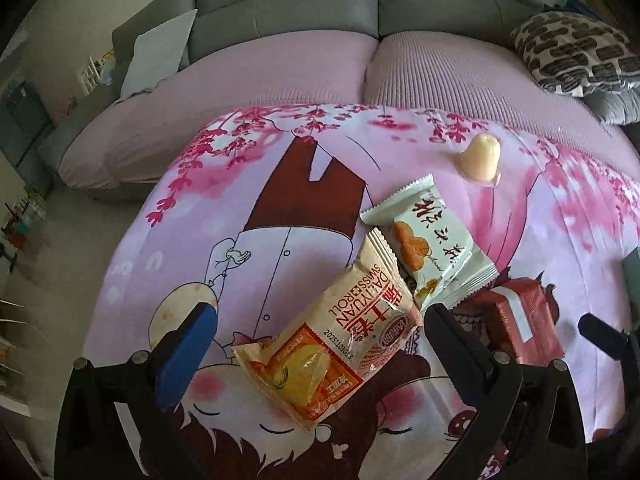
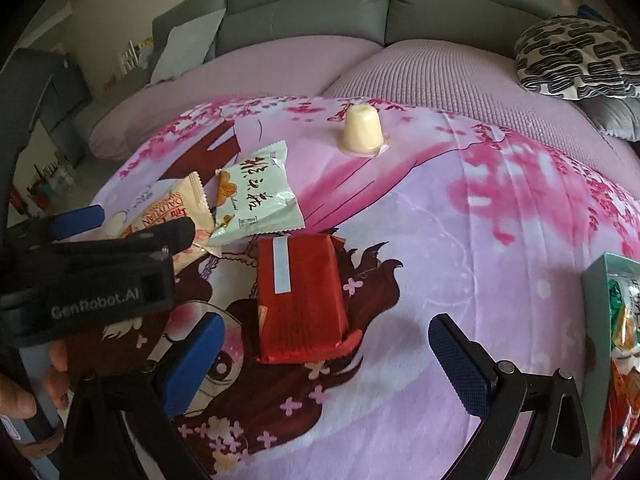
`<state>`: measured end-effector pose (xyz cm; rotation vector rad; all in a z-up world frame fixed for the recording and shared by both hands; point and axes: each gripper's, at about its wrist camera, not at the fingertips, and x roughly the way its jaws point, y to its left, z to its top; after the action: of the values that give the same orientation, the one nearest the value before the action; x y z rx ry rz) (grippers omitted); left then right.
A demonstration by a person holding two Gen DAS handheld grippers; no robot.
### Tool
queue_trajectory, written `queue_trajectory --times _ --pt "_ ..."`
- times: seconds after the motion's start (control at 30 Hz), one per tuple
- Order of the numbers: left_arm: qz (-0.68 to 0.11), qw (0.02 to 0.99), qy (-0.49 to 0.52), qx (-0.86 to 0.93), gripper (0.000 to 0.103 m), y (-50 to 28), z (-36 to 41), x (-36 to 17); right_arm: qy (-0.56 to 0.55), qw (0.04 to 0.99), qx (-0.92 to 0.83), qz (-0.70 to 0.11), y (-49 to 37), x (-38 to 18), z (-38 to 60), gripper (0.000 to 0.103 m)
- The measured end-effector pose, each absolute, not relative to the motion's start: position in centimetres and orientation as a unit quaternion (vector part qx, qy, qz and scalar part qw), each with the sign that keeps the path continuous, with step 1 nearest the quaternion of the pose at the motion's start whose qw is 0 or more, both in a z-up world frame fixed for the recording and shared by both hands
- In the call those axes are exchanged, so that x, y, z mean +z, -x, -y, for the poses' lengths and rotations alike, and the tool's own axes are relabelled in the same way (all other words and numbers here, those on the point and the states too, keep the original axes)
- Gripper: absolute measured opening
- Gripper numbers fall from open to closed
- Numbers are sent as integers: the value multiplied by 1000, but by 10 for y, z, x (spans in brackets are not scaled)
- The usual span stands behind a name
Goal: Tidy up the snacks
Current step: 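Grasp the red box pack with the right tool while the left tool grasps the cream swiss-roll bag, then carry the red box pack and swiss-roll bag over the tray with both tools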
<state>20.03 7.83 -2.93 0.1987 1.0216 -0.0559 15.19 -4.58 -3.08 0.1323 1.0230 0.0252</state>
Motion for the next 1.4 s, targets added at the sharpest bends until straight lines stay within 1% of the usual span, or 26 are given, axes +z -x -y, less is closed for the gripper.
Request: queue_trajectory --times 0.27,0.37,0.4,0.43,0.47,0.5,0.53,0.57,0.63,0.67,0.7,0.73,0.77,0.83,0.9,0.93,1.03,1.13,1.17,1.2,1.27,1.33,1.4 --pt "-502 860 -88 -19 103 -205 -78 -37 -49 863 9 -503 -161 -38 38 103" --pt "-505 858 -91 -20 101 -206 -76 -38 -49 865 9 -499 -162 -37 36 100" --pt "-506 857 -89 -22 99 -205 -75 -38 -49 866 11 -498 -162 -36 36 95" --pt "-507 857 -86 -27 93 -205 -75 -38 -48 866 13 -497 -163 -36 35 91" --pt "-507 857 -85 -27 92 -205 -74 -37 -47 866 13 -497 -163 -36 35 89" --pt "-508 857 -85 -27 92 -205 -73 -37 -47 866 13 -497 -163 -35 35 86" --pt "-508 857 -85 -28 89 -205 -73 -36 -50 867 14 -496 -163 -35 36 80" --pt "-508 857 -85 -30 85 -204 -72 -36 -53 867 16 -496 -163 -35 36 77" --pt "-510 856 -81 -34 81 -204 -72 -35 -64 866 21 -496 -162 -35 38 68" --pt "-511 855 -79 -34 80 -203 -71 -34 -68 866 22 -495 -163 -34 39 65" --pt "-513 854 -79 -34 79 -203 -71 -34 -76 866 23 -494 -162 -34 42 58" --pt "-514 854 -79 -36 75 -203 -70 -34 -83 866 25 -493 -161 -33 44 53" --pt "-515 853 -77 -40 71 -202 -69 -33 -91 865 28 -493 -160 -32 46 52" --pt "-519 850 -71 -46 66 -201 -69 -34 -100 864 28 -492 -159 -32 49 46" --pt "-522 849 -71 -49 60 -200 -68 -33 -106 864 27 -491 -156 -31 51 46" --pt "-522 848 -70 -51 50 -200 -68 -33 -110 864 28 -491 -155 -30 52 45" --pt "-524 848 -66 -51 47 -198 -68 -32 -120 864 29 -488 -150 -28 55 42" --pt "-522 849 -69 -51 43 -194 -67 -30 -131 863 28 -487 -145 -24 60 42" --pt "-521 849 -67 -51 40 -193 -67 -29 -133 863 27 -487 -143 -24 61 42" --pt "-521 850 -63 -53 39 -192 -67 -28 -136 862 26 -487 -141 -24 63 42" --pt "-519 851 -53 -54 31 -189 -68 -25 -143 860 22 -489 -137 -24 67 42" --pt "-514 855 -43 -51 26 -185 -70 -21 -154 859 20 -488 -132 -23 72 42" --pt "-509 859 -32 -52 25 -181 -71 -17 -160 859 17 -485 -126 -21 77 42"
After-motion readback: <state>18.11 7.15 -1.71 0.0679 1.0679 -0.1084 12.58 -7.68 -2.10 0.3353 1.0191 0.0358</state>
